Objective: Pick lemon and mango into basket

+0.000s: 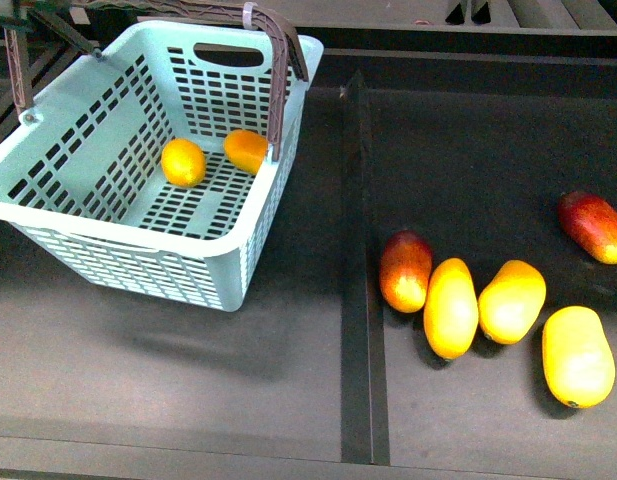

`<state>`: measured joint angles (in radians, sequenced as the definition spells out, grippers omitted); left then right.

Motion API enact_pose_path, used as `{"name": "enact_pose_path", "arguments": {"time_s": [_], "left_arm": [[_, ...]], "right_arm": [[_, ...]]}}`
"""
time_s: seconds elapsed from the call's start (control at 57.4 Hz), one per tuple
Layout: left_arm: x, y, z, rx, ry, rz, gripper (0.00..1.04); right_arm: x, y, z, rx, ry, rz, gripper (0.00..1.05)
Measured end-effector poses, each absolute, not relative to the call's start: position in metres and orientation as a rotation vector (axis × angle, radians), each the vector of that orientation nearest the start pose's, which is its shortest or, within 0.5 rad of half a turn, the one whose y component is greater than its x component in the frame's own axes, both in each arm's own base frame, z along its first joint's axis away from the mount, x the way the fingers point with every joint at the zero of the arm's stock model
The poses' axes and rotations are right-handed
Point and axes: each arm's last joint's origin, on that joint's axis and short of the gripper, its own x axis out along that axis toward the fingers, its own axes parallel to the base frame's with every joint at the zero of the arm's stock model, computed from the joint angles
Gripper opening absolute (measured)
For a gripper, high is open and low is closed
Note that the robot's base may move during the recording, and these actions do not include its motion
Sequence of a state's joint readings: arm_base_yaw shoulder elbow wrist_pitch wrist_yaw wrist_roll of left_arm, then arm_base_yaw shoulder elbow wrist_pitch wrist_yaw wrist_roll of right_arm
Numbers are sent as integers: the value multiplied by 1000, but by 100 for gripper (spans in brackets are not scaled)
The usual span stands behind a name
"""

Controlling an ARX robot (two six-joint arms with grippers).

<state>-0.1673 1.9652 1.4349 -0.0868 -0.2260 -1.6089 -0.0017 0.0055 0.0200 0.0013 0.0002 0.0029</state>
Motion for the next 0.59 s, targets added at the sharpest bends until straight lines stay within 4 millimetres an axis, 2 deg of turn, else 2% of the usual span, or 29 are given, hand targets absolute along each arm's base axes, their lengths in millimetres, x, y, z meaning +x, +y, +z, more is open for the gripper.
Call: {"name": "enact_pose_path", "arguments": {"time_s": [0.122, 0.157, 0.244, 0.313, 0.366, 0.383, 0.418, 0.488, 0.592], "left_arm": [[405, -62, 239, -1374, 406, 625, 97], [400, -62, 242, -1371, 406, 626, 99], [397, -63, 248, -1367, 400, 607, 98], [392, -60, 235, -1207, 354, 301, 85], [376, -55, 223, -922, 243, 112, 75], [373, -54, 222, -900, 222, 94, 73], [359, -50, 218, -690, 146, 33, 66], [331, -40, 218, -375, 22, -4, 51], [299, -28, 215, -144, -26, 0, 32]], "right_arm": [[97, 0, 170, 3, -16, -2, 96], [97, 0, 170, 3, -16, -2, 96], [97, 0, 170, 3, -16, -2, 96], [97, 0, 170, 3, -16, -2, 96], [97, 0, 170, 3, -16, -2, 96], [97, 0, 170, 3, -16, -2, 96], [97, 0, 170, 3, -16, -2, 96], [97, 0, 170, 3, -16, -2, 96], [97, 0, 170, 3, -16, -2, 96]]}}
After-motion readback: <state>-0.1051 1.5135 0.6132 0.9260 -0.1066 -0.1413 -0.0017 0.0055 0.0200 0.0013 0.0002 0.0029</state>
